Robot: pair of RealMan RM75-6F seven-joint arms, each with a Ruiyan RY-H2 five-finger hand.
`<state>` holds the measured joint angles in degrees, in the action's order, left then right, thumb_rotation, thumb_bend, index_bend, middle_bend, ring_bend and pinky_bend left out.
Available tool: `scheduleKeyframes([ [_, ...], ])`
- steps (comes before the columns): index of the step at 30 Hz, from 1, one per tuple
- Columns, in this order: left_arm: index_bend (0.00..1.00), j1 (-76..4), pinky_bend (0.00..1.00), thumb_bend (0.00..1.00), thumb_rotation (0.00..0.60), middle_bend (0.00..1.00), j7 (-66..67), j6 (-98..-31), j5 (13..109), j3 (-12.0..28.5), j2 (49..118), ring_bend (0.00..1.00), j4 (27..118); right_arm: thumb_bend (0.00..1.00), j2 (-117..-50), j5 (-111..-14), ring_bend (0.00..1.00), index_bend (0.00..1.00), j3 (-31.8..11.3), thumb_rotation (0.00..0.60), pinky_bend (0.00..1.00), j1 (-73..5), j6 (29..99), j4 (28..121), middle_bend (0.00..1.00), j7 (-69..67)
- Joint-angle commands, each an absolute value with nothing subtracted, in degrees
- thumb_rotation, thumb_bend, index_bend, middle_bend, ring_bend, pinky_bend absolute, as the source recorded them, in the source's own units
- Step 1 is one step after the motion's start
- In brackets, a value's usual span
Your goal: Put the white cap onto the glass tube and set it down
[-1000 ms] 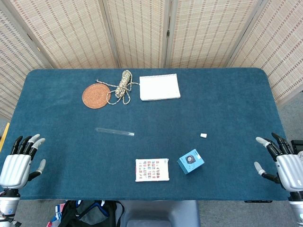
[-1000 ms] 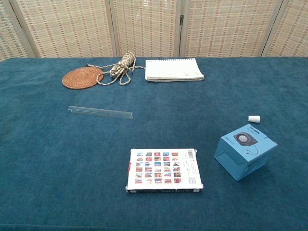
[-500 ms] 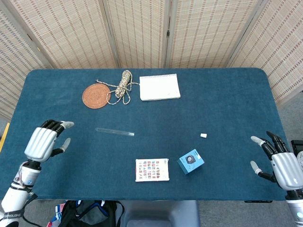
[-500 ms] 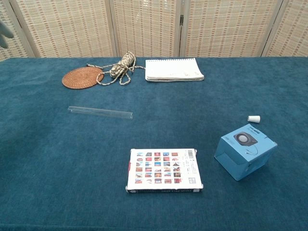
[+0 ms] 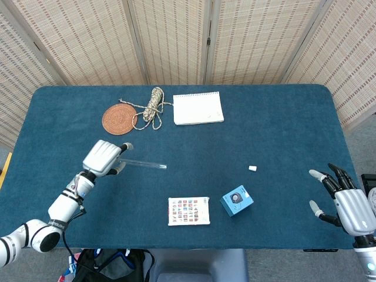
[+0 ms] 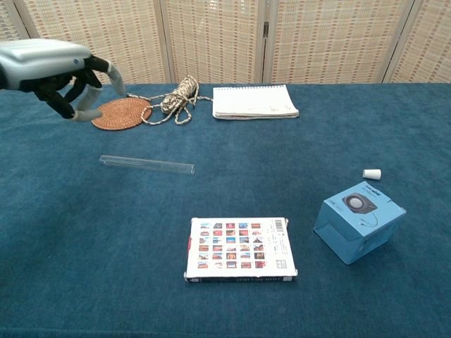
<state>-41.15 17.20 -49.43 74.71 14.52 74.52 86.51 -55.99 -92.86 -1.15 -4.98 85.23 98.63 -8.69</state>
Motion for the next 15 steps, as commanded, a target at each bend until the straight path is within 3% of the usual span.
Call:
scheduleKeyframes([
  [1,0.3,-44.52,0.91,0.35,0.6,0.76,19.35,-45.76,71.9,14.16,77.73,0.76,82.99,0.33,-56.08,-92.74,0.04,0.16,-1.13,0.6,0.07,-5.24,84.79,98.56,0.25,-8.82],
  [8,0.32,-48.53,1.0,0.35,0.6,0.88,23.82,-42.16,66.27,13.24,82.56,0.86,78.12,0.33,-56.45,-92.49,0.04,0.16,-1.16,0.6,0.07,-5.84,83.82,97.83,0.25,-9.33],
  [15,0.4,-51.43,1.0,0.28,0.6,0.93,26.53,-40.61,60.71,12.78,87.92,0.89,72.08,0.33,-56.64,-91.83,0.04,0.16,-1.29,0.6,0.07,-6.22,83.11,96.74,0.25,-10.49],
])
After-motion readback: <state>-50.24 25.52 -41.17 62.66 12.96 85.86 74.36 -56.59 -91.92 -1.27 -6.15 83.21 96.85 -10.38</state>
